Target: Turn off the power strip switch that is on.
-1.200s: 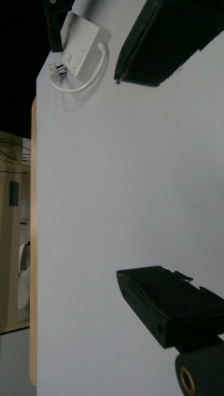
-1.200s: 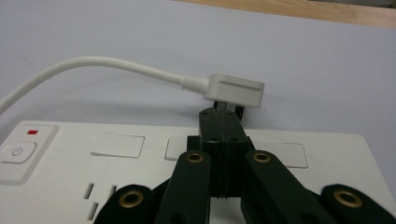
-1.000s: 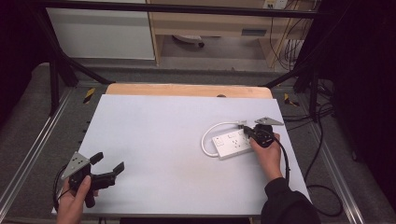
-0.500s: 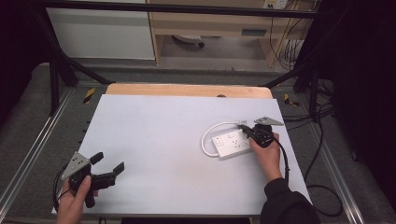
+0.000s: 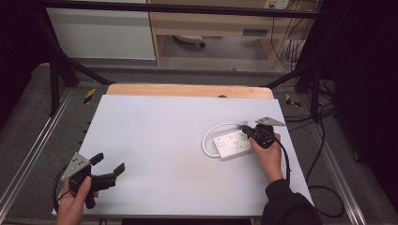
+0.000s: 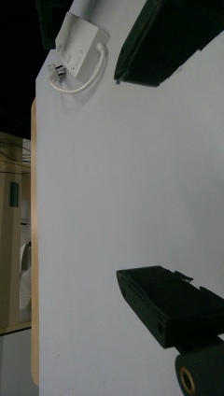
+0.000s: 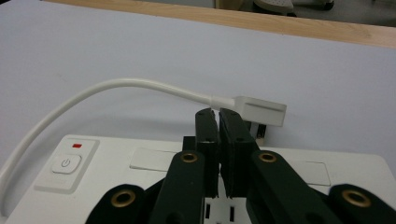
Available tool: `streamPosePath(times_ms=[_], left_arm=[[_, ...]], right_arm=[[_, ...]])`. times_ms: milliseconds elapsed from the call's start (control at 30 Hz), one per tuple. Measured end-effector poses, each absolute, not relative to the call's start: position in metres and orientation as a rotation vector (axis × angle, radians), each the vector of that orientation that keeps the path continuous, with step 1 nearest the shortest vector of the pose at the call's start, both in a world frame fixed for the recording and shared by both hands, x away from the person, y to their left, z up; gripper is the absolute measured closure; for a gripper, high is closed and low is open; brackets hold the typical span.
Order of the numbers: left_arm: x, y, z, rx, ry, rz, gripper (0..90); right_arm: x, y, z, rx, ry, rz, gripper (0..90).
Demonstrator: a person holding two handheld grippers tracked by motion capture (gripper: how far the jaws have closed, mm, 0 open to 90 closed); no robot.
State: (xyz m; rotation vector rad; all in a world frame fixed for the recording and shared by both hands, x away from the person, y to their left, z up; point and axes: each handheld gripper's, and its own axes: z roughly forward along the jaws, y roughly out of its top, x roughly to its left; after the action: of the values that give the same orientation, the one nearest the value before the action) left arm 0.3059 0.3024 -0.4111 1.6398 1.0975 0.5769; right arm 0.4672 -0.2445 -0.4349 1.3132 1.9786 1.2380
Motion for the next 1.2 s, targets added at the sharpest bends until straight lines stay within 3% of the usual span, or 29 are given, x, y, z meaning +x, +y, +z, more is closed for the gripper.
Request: streamPosePath(times_ms=[267, 600, 867, 1200], left_arm=[[0.306, 0.301, -0.411, 1.649, 1.096, 0.584, 5.2], [0.307, 0.298, -0.411, 1.659, 1.086, 0.584, 5.2], [0.306, 0.300, -0.411, 1.650, 1.092, 0.586, 5.2], [0.306, 0.300, -0.410, 1.650, 1.087, 0.590, 5.2]], right_arm=[[0.464, -0.242, -0.428, 1.310, 1.954, 1.273, 72.7], [0.460, -0.240, -0.420, 1.335, 1.926, 1.288, 32.2], [0.456, -0.233, -0.407, 1.316, 1.896, 1.294, 8.3], [0.434, -0.228, -0.386, 1.241, 1.855, 1.312, 4.0]])
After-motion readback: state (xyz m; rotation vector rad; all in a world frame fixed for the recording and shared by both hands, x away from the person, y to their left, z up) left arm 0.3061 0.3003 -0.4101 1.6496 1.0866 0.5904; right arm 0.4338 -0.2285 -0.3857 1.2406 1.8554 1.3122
